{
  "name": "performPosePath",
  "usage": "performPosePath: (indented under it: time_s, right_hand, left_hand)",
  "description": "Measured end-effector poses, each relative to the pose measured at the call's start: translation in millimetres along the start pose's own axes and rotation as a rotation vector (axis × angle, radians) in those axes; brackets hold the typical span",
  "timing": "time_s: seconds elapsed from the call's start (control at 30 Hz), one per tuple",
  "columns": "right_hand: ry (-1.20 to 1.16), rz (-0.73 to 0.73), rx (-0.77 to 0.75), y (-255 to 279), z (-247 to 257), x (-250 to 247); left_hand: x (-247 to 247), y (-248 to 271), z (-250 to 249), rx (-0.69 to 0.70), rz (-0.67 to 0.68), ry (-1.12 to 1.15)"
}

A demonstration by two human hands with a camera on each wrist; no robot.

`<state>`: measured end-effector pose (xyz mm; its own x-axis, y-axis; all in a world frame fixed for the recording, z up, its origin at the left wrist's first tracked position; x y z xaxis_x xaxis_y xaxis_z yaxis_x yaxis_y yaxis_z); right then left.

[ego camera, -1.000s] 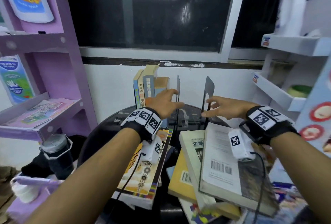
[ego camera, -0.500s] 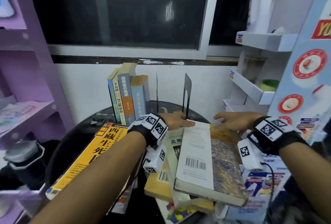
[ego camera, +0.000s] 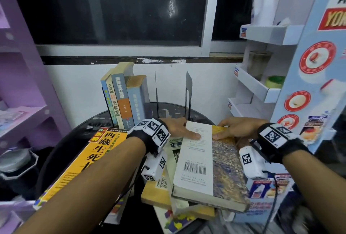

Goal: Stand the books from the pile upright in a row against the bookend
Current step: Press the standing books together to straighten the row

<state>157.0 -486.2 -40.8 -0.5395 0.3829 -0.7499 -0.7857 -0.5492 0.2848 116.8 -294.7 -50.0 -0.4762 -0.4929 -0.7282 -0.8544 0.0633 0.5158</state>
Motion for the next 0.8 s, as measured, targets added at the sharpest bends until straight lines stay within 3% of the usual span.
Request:
performPosePath:
  time_s: [0.27,0.4,0.47,0.6,0.8]
  right_hand:
    - [-0.124,-0.076,-0.042,0,0,2]
    - [-0.178,-0.108,-0.029,1,0,0]
    - [-0.190,-0.109,-0.024,3,3,-1]
    - [-0.260,-0.141,-0.026,6,12,-6]
    - [-0.215,-0.246,-0.107,11,38,-22]
  left_hand:
    - [-2,-26,10,0.005,-0.073,0.118]
    - [-2,4,0,-0.004,-0.061,0.182]
    - [-4,11,-4,0.066,-0.076,0.231]
    - [-7,13,1,0.109,-0.060,0.406]
    - [-22,21,8,0.162,-0.149,0.678]
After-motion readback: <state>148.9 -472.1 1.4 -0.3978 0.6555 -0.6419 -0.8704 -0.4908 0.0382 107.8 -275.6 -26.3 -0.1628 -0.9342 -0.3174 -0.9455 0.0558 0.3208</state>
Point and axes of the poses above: each hand's wrist, its own y-axis away from the middle knuckle, its own x-axis out of the palm, z = x × y, the point moved 4 cm from there along -y, towards the middle knuckle, and after that the axes turned 15 degrees about -x, right-handed, at the moved point
